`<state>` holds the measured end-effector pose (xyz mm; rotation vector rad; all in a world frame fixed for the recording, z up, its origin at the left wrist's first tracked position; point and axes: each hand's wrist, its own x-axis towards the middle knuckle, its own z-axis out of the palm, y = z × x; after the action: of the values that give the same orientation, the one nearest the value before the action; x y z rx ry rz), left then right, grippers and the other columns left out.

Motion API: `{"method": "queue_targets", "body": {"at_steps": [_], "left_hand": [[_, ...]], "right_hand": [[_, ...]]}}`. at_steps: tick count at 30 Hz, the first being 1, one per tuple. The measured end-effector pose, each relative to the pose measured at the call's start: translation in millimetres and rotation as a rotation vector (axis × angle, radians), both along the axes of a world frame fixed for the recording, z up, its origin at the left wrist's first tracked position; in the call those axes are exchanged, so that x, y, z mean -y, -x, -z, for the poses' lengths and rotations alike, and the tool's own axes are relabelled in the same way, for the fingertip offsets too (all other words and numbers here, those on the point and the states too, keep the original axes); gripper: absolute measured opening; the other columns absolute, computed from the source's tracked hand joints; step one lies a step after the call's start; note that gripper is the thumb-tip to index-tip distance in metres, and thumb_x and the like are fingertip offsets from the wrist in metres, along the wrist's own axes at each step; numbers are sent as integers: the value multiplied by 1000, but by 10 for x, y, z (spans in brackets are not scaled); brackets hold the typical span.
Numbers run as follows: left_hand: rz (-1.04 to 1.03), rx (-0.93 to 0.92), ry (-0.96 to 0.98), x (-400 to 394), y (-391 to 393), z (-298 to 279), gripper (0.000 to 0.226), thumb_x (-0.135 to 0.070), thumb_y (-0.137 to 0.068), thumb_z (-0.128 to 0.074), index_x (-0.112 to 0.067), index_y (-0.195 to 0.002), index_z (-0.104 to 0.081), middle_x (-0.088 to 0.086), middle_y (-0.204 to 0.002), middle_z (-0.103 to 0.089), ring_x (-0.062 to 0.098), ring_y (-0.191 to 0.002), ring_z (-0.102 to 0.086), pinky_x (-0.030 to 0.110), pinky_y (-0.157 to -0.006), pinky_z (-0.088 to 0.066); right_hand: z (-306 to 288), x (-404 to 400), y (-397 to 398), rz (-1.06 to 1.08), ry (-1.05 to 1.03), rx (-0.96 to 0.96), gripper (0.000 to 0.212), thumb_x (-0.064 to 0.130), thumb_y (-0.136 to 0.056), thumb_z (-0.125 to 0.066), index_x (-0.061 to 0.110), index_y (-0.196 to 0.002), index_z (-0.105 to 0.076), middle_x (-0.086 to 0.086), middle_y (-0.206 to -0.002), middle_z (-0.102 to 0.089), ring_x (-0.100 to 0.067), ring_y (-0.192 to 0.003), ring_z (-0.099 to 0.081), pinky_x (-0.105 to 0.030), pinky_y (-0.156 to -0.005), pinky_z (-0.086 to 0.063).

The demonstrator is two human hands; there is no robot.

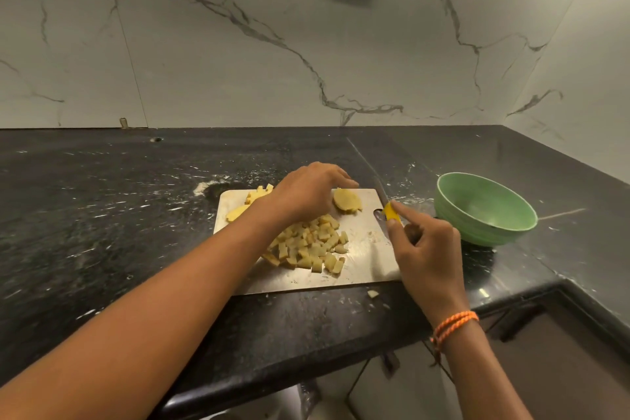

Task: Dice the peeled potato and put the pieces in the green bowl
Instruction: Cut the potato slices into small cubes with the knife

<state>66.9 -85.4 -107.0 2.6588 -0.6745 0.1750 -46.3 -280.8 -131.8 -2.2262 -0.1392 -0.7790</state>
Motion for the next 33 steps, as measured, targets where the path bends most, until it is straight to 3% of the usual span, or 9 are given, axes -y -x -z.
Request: {"method": "queue_targets", "body": {"at_steps": [5, 9, 12, 17, 20, 25, 33], "left_hand": [[160, -45, -153, 43, 27, -71, 75, 3, -93, -65, -44, -151, -55, -18, -160, -46, 14, -147, -39, 41, -105, -50], [180, -22, -211, 39, -6, -59, 74, 2, -96, -62, -46, -151, -54, -22, -160, -46, 12, -143, -38, 33, -92, -44], [177, 23, -209, 20, -50, -32, 64, -9, -98, -68, -47, -148, -57, -25, -156, -49, 11, -137, -42, 31, -90, -44], [175, 35, -210, -15, -89, -29, 59, -14, -99, -67, -45, -148, -57, -26, -154, -51, 11, -136, -45, 36, -103, -48], [169, 40, -209, -11, -106, -27, 59, -13, -98, -68, -44, -148, -59, -23, -153, -54, 12, -138, -46, 37, -106, -47], [177, 69, -207, -28, -125, -41, 56, -12, -96, -69, -40, -145, -63, -20, -149, -58, 13, -139, -50, 39, -109, -48], [210, 24, -284, 5, -132, -56, 54, -17, -102, -66, -36, -152, -55, -15, -156, -49, 15, -141, -43, 42, -110, -48]], "right_hand": [[38, -9, -97, 30, 28, -10, 31, 20, -94, -68, 17, -126, -71, 10, -44, -41, -8, -42, -35, -30, -46, -37], [74, 18, -112, 35, 6, -52, 32, 23, -94, -69, 16, -126, -71, 13, -43, -45, -7, -42, -40, -16, -45, -31], [65, 19, -95, 30, 5, -69, 33, 24, -94, -70, 17, -126, -70, 18, -47, -46, -3, -45, -48, -13, -48, -30], [80, 19, -92, 27, -2, -81, 32, 25, -95, -68, 19, -127, -70, 11, -47, -49, -6, -45, -43, -23, -49, -36], [65, 11, -72, 26, 22, -77, 32, 24, -95, -68, 19, -126, -70, 20, -50, -41, 2, -51, -50, -13, -50, -33], [57, -2, -47, 37, 54, -96, 34, 23, -95, -68, 18, -128, -69, 20, -51, -42, 3, -53, -52, -12, -48, -35], [43, -27, -29, 45, 101, -103, 35, 25, -94, -67, 24, -129, -68, 22, -66, -42, 3, -51, -35, -12, -55, -27]]}}
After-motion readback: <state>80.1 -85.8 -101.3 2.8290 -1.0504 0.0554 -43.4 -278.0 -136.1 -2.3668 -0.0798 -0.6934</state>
